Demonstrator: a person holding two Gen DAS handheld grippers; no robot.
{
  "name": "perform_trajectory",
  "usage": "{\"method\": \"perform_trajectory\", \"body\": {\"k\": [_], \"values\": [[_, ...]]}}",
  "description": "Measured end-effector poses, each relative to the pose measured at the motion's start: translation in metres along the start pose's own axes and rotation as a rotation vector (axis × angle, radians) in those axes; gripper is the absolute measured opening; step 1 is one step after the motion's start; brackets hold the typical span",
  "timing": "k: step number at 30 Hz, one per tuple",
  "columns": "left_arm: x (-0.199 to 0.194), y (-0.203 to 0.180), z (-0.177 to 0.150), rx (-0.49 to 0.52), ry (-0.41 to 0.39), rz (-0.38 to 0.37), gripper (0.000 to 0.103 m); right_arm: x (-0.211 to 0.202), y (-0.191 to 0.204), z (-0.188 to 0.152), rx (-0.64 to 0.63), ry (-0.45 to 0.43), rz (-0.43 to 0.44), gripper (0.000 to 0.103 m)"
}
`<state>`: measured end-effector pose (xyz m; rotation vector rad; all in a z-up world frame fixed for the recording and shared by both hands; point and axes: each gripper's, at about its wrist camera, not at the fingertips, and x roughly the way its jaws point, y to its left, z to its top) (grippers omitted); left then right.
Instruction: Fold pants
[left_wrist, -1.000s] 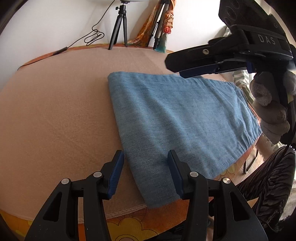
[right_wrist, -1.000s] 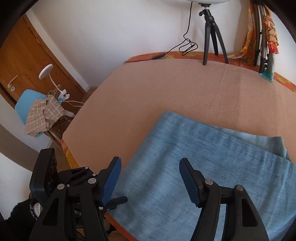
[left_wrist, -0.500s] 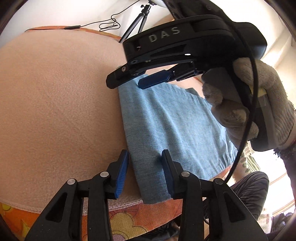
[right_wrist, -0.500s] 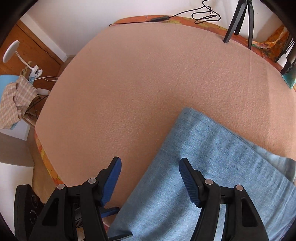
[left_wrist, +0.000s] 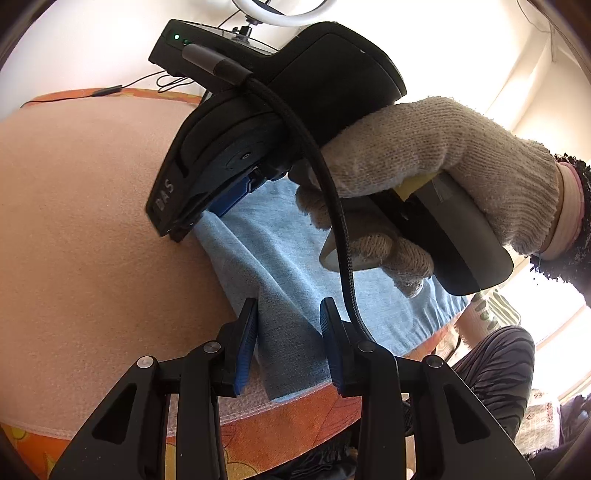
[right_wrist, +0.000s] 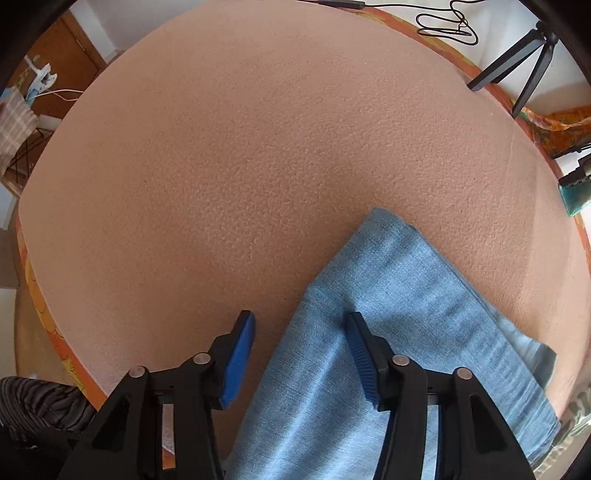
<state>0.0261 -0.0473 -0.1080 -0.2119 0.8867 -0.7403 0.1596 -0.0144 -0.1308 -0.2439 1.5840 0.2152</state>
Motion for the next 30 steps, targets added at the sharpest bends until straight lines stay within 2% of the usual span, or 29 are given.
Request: {"method": "perform_trajectory", "body": {"k": [2, 3, 5, 6, 7, 9, 11, 12, 13, 16, 17, 18, 19, 28, 30], "values": [[0.001, -0.004, 0.0, 0.005, 0.0, 0.021, 0.031, -0.002, -0.007, -0.001, 0.015, -0.01, 0.002, 0.027], [0.002, -0.005, -0.001, 0.007, 0.0, 0.033, 0.034, -0.003, -0.012, -0.003, 0.025, -0.015, 0.016, 0.022], [0.004, -0.005, -0.002, 0.009, 0.01, 0.061, 0.046, -0.004, -0.02, -0.009, 0.038, -0.036, 0.039, 0.018], [0.007, -0.003, -0.002, 0.001, 0.024, 0.079, 0.055, -0.005, -0.022, -0.011, 0.042, -0.047, 0.047, 0.015], [0.01, 0.0, -0.002, -0.012, 0.036, 0.079, 0.056, -0.008, -0.024, -0.014, 0.047, -0.059, 0.058, 0.014], [0.017, 0.006, -0.005, -0.058, 0.052, 0.03, 0.055, -0.011, -0.029, -0.02, 0.069, -0.085, 0.092, 0.01], [0.021, 0.011, -0.005, -0.098, 0.048, 0.006, 0.046, -0.016, -0.037, -0.024, 0.098, -0.104, 0.129, 0.008], [0.021, 0.012, -0.005, -0.1, 0.043, 0.004, 0.032, -0.019, -0.04, -0.025, 0.104, -0.112, 0.141, 0.008], [0.022, 0.012, -0.003, -0.094, 0.038, 0.01, 0.024, -0.022, -0.042, -0.027, 0.106, -0.117, 0.147, 0.008], [0.02, 0.006, 0.0, -0.076, 0.016, 0.004, 0.019, -0.027, -0.047, -0.027, 0.101, -0.119, 0.155, 0.012], [0.02, 0.002, 0.001, -0.062, 0.009, 0.007, 0.019, -0.029, -0.048, -0.026, 0.099, -0.113, 0.149, 0.023], [0.019, -0.002, 0.001, -0.045, 0.0, 0.013, 0.018, -0.034, -0.053, -0.03, 0.093, -0.114, 0.133, 0.041], [0.019, -0.007, 0.002, -0.031, -0.009, 0.015, 0.017, -0.038, -0.058, -0.036, 0.082, -0.116, 0.127, 0.044], [0.017, -0.034, 0.011, 0.065, -0.051, 0.034, 0.016, -0.036, -0.051, -0.036, 0.05, -0.077, 0.132, 0.043], [0.019, -0.036, 0.012, 0.061, -0.05, 0.025, 0.016, -0.034, -0.053, -0.038, 0.056, -0.087, 0.133, 0.031]]}}
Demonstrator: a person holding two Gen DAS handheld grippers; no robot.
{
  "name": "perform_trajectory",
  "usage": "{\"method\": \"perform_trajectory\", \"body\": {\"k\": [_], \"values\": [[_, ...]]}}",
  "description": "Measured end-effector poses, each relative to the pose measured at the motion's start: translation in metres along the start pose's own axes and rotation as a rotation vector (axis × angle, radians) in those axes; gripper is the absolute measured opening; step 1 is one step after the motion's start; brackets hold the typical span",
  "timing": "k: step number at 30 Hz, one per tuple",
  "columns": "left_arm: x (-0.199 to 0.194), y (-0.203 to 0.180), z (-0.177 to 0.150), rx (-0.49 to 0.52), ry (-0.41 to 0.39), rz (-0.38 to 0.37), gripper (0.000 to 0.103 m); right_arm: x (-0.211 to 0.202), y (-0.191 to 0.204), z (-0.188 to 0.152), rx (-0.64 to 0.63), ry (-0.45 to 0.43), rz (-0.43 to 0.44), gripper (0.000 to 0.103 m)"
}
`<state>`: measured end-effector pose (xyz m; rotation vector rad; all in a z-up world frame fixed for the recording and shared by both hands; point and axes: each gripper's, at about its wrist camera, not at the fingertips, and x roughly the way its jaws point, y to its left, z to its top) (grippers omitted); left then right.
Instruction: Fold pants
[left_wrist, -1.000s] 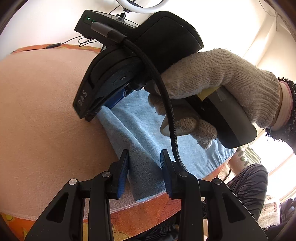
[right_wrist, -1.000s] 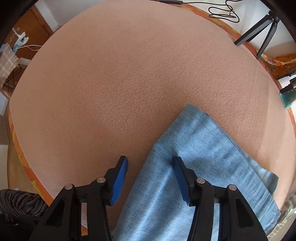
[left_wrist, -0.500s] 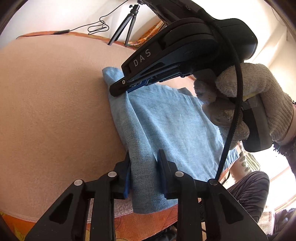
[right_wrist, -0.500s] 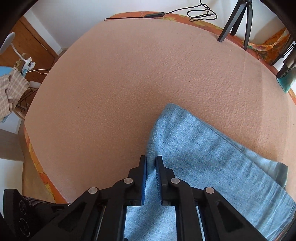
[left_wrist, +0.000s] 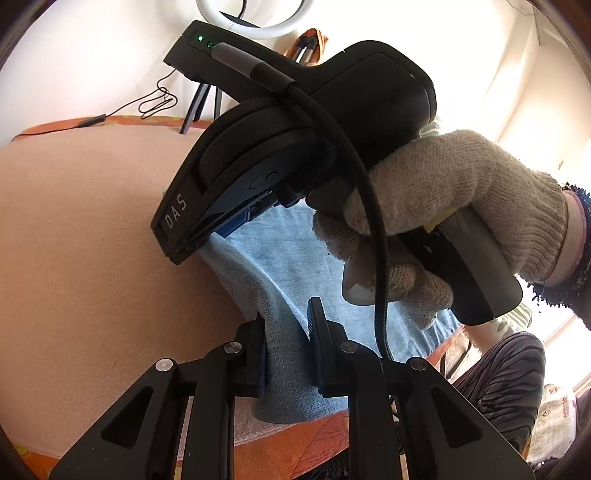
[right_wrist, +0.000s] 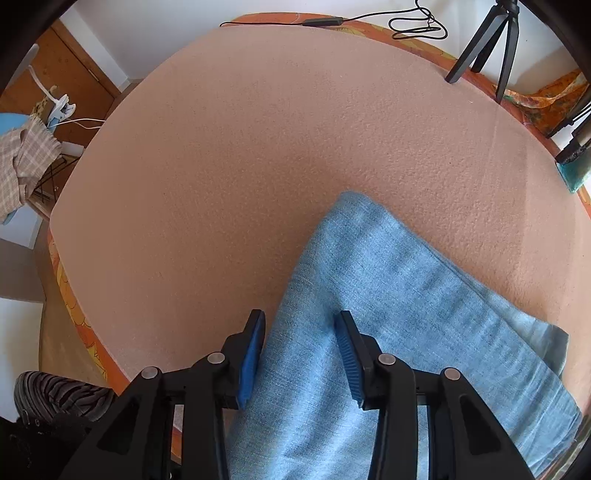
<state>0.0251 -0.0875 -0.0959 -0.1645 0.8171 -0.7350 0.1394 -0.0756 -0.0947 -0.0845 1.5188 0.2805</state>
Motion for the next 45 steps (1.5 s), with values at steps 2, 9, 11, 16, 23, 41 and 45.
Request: {"method": "perform_trajectory", "body": {"k": [2, 9, 11, 16, 23, 41, 45], "values": [[0.001, -0.003, 0.002, -0.002, -0.002, -0.011, 0.016, -0.003, -0.007, -0.003, 0.004, -0.031, 0.01, 0.024], [0.001, -0.021, 0.012, 0.015, -0.023, -0.091, 0.016, -0.041, -0.062, -0.035, 0.151, -0.23, 0.168, 0.009], [0.003, -0.031, 0.017, 0.034, -0.028, -0.118, 0.015, -0.056, -0.076, -0.051, 0.186, -0.318, 0.197, 0.008], [0.019, -0.061, 0.024, 0.087, -0.017, -0.168, 0.015, -0.074, -0.121, -0.09, 0.349, -0.459, 0.299, 0.006], [0.038, -0.101, 0.035, 0.186, -0.008, -0.216, 0.012, -0.101, -0.161, -0.125, 0.406, -0.527, 0.269, 0.004], [0.06, -0.133, 0.042, 0.237, 0.035, -0.269, 0.012, -0.117, -0.204, -0.181, 0.501, -0.614, 0.223, 0.001], [0.054, -0.138, 0.042, 0.266, 0.048, -0.276, 0.022, -0.117, -0.221, -0.195, 0.535, -0.618, 0.197, 0.001]]}}
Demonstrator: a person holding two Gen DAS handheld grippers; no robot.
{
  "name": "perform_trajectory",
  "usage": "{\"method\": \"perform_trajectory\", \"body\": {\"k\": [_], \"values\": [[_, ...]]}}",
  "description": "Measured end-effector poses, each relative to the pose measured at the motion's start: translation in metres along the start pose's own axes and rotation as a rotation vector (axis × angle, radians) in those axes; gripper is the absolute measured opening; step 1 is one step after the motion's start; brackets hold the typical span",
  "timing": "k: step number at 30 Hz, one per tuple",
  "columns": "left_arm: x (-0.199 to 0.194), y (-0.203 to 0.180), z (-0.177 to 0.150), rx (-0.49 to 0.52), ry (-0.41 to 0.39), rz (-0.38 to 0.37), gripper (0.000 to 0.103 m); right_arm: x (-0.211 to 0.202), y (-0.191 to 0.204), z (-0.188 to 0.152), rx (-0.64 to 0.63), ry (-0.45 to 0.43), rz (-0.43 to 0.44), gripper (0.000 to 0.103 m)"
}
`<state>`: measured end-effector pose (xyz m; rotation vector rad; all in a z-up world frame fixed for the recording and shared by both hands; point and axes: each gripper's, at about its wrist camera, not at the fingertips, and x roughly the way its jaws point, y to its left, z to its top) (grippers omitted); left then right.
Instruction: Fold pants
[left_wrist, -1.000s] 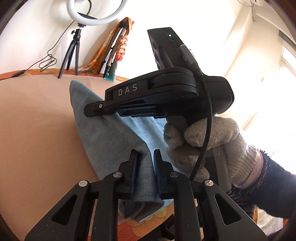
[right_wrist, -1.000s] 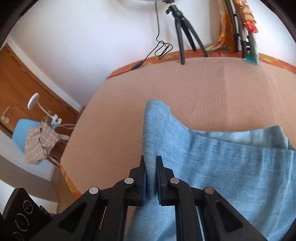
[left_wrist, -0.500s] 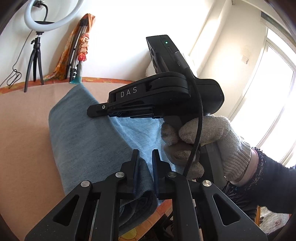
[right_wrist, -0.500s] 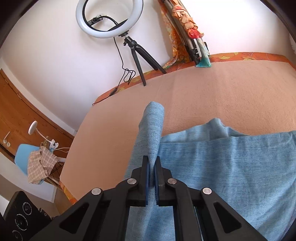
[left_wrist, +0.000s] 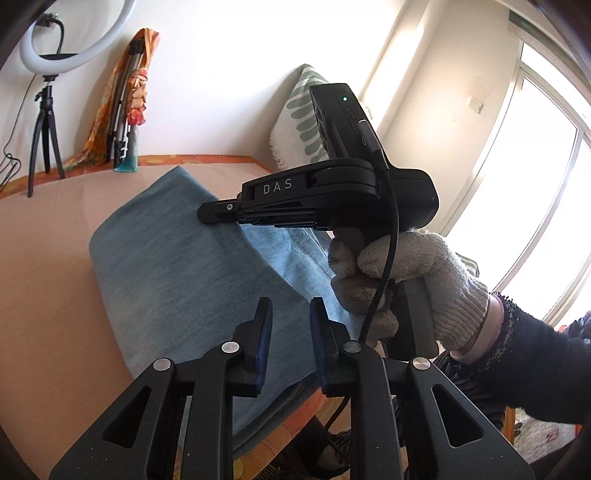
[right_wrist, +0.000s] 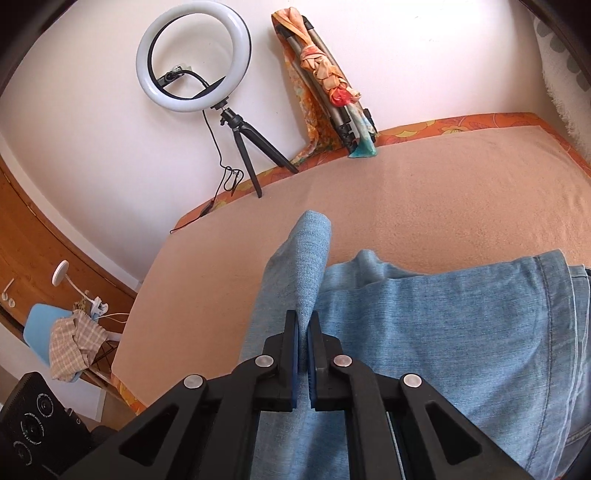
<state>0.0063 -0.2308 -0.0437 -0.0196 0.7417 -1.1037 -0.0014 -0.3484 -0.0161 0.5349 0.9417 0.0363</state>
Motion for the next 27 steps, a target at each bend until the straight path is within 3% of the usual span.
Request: {"method": "perform_trajectory", "body": {"k": [5, 11, 27], "values": [[-0.004, 0.0, -0.008, 0.121, 0.024, 0.115, 0.022, -0.014, -0.031, -0.002, 0.056, -0.02, -0.027, 0.001], [0.005, 0.029, -0.02, 0.083, 0.061, 0.174, 0.022, -0.023, -0.055, -0.009, 0.09, -0.025, -0.059, 0.001], [0.031, 0.024, -0.021, 0.097, 0.108, 0.116, 0.022, -0.086, -0.128, -0.011, 0.213, -0.157, -0.153, 0.0]]}}
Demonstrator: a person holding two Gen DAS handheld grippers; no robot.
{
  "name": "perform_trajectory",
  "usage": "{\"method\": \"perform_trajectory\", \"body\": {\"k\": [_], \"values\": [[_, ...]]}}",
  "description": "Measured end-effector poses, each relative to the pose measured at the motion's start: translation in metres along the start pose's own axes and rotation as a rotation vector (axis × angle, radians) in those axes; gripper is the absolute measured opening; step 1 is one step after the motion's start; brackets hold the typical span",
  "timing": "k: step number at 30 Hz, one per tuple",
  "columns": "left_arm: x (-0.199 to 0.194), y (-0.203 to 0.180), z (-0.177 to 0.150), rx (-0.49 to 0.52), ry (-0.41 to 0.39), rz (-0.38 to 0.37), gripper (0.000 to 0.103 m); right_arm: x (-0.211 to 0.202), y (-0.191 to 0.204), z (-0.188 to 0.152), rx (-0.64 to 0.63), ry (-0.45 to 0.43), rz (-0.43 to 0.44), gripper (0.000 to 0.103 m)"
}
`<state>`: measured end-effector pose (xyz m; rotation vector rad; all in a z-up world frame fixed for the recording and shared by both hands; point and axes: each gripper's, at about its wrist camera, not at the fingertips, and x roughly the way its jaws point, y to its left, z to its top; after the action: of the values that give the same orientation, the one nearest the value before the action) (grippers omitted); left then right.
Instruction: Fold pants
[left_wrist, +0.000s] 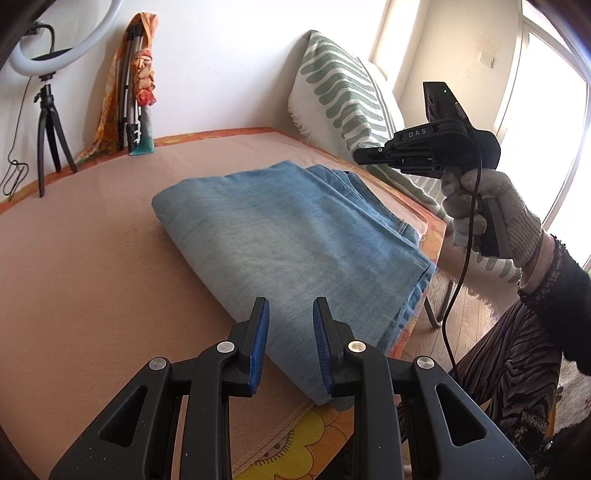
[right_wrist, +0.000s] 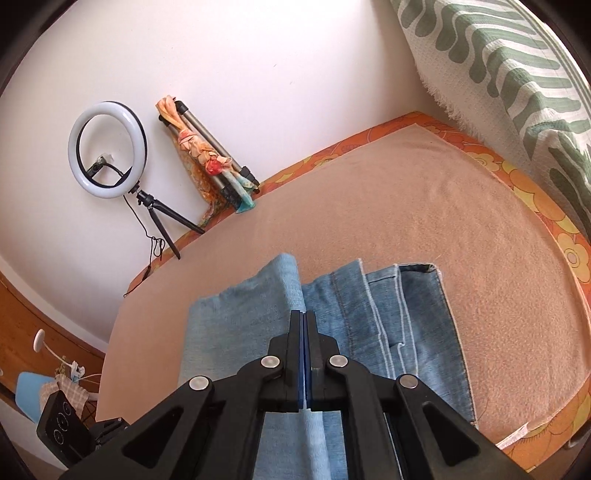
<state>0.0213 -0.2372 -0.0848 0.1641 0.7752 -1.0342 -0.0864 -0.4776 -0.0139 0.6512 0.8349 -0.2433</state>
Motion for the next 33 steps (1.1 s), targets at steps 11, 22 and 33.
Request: {"method": "perform_trajectory", "body": {"k": [11, 22, 33], "values": [[0.021, -0.008, -0.002, 0.044, 0.066, -0.013, 0.022, 0.014, -0.032, -0.026, 0.04, 0.12, 0.149, 0.042], [0.024, -0.006, -0.002, 0.011, 0.066, -0.019, 0.022, 0.03, -0.02, -0.047, -0.022, 0.176, 0.12, 0.023], [0.01, -0.006, 0.006, 0.006, 0.014, 0.0, 0.022, -0.01, 0.002, -0.048, -0.152, 0.081, -0.033, 0.0]]}}
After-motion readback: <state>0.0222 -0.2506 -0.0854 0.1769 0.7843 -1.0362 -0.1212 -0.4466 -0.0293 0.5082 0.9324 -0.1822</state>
